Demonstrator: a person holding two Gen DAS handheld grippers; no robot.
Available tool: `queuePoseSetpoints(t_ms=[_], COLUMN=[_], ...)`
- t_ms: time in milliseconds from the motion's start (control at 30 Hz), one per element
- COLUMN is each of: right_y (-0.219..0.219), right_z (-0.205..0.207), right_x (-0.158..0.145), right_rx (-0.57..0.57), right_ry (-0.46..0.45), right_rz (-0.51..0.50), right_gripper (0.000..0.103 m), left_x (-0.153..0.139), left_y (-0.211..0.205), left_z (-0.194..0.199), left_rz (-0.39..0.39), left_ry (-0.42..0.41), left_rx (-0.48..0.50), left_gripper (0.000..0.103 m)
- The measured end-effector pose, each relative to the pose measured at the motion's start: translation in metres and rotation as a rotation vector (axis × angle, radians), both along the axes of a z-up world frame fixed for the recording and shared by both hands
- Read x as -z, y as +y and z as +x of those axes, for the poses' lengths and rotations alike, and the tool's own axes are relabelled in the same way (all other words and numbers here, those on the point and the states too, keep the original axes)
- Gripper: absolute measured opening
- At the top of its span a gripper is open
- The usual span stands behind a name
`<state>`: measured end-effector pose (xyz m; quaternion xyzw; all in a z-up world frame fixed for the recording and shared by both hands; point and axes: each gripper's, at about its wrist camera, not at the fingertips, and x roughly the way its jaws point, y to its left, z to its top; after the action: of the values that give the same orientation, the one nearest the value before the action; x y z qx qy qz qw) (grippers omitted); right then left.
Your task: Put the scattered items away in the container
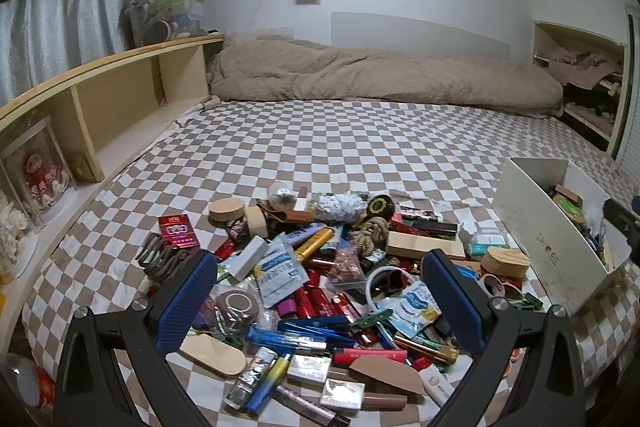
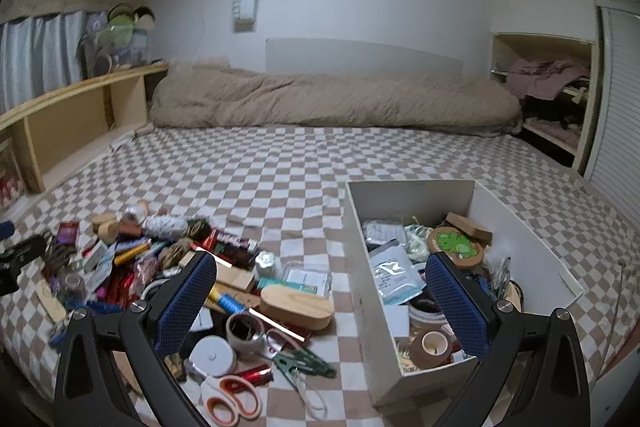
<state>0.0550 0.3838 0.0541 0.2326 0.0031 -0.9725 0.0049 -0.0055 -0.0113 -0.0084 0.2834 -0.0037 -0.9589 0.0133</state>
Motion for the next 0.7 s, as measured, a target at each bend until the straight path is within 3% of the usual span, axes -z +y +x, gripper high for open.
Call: queuePoseSetpoints(t_ms=[200,367,700], right_y=[0.009,-0.001,-0.036], right_z=[-0.001,0.000,-0.013], right_x=[0.002,0.005,0.025], right_rx=[0.013,-0.018,-0.162], right_ry=[0.052,0.078,-0.040], right_rz=[-0.089,-0.077,-0.020], right_gripper=[0.103,0.103,0.103], left_x=[-0.002,0.005,0.031], left_y=[-0.023,-0.034,-0.043], left_z=[0.002,0.004,0.012], left_rz=[0.031,0.049,-0.029], left_ry=[0.011,-0.002,-0.076], left_rx=[-0.055,-0.072,-0.084], left_gripper=[0.103,0.103,0.103])
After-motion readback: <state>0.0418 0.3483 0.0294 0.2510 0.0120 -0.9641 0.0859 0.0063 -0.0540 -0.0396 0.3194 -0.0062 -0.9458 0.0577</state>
